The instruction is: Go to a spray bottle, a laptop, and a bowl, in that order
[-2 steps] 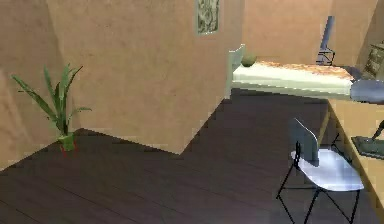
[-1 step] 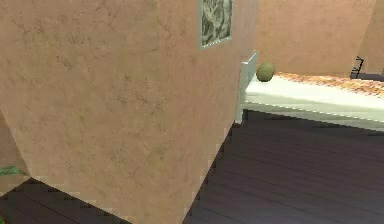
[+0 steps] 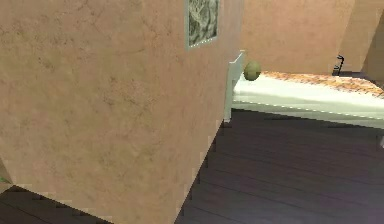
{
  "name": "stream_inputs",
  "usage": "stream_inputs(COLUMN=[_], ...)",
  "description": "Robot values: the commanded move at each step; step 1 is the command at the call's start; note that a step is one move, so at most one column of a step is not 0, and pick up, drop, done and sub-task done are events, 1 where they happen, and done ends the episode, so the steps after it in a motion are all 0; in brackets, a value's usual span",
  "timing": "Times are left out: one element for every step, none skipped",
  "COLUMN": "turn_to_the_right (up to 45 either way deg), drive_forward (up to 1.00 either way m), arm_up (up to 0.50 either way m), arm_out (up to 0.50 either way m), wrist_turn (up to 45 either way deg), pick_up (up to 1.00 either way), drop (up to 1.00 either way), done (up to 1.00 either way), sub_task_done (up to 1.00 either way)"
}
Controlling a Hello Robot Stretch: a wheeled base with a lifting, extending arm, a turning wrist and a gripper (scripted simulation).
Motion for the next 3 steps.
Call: stream_inputs(turn_to_the_right=[0.0,45.0,45.0], drive_forward=[0.3,0.0,0.0], arm_up=[0.0,0.0,0.0], arm_out=[0.0,0.0,0.0], wrist_turn=[0.0,0.0,0.0], pick_up=[0.0,0.0,0.0], drop=[0.0,0.0,0.0], done=[0.0,0.0,0.0], sub_task_done=[0.0,0.0,0.0])
